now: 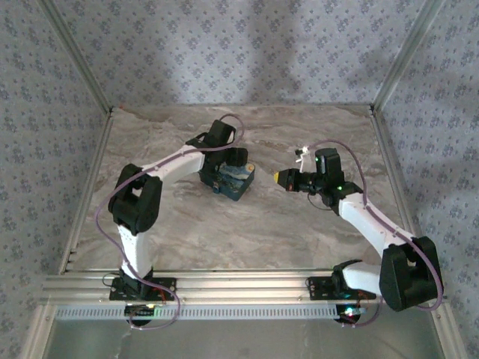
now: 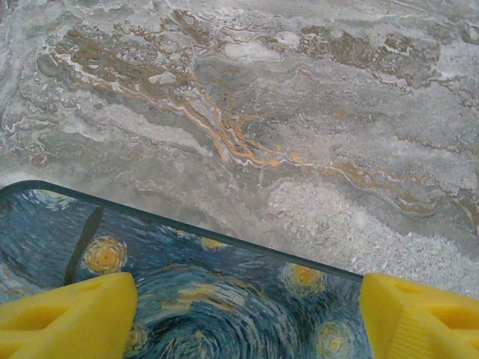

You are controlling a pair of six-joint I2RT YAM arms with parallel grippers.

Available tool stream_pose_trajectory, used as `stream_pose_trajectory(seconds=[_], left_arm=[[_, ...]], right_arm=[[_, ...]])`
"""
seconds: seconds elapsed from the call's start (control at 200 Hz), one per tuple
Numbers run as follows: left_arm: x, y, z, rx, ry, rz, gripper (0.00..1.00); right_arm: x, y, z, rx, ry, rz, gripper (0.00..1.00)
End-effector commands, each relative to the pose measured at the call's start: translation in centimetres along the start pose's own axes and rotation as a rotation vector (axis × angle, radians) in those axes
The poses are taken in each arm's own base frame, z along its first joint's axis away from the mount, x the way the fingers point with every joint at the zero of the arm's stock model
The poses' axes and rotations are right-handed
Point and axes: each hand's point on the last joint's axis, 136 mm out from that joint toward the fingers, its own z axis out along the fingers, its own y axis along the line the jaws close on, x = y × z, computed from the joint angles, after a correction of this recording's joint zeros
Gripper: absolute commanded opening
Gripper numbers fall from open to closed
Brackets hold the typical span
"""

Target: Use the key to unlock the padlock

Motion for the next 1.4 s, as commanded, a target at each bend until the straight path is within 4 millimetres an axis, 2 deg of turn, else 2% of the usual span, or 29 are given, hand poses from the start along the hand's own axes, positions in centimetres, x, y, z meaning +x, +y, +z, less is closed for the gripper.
stream_pose_trajectory(seconds=[0.0, 0.08, 0.19, 0.355, 0.47, 0.65, 0.759, 0.854, 1.099, 1.399], left_arm=[[0.2, -0.3, -3.3, 0.034, 0.016, 0.018, 0.80], [-0.7, 0.4, -6.0, 0.041, -0.052, 0.006, 0.83], [-0.5, 2.2, -9.3, 0.056, -0.137, -0.027, 0.86], [2.1, 4.4, -12.7, 0.108, -0.234, -0.058, 0.88], [4.5, 5.5, -13.5, 0.127, -0.292, -0.060, 0.88], [8.0, 6.3, -13.4, 0.156, -0.350, -0.030, 0.89], [9.3, 6.1, -12.8, 0.230, -0.294, -0.046, 0.89], [9.6, 5.3, -12.0, 0.339, -0.249, -0.069, 0.85], [10.9, 4.4, -8.8, 0.445, -0.192, -0.050, 0.75], [11.4, 4.6, -5.6, 0.454, -0.164, -0.022, 0.66]], right_arm=[[-0.3, 0.2, 0.8, -0.022, -0.011, 0.022, 0.00], [-0.3, 0.5, 1.6, -0.043, -0.006, 0.028, 0.00], [-0.6, 1.1, 3.0, -0.067, 0.003, 0.032, 0.00], [-1.1, 2.1, 5.8, -0.093, 0.028, 0.016, 0.00], [-1.5, 2.4, 8.0, -0.108, 0.048, 0.017, 0.00], [-2.1, 2.3, 11.0, -0.121, 0.070, 0.022, 0.00], [-2.3, 1.9, 12.5, -0.117, 0.085, 0.028, 0.00], [-2.4, 1.5, 13.4, -0.118, 0.099, 0.034, 0.00], [-1.9, 0.1, 15.0, -0.091, 0.143, 0.046, 0.00], [-0.1, -2.4, 15.4, -0.006, 0.205, 0.057, 0.00]])
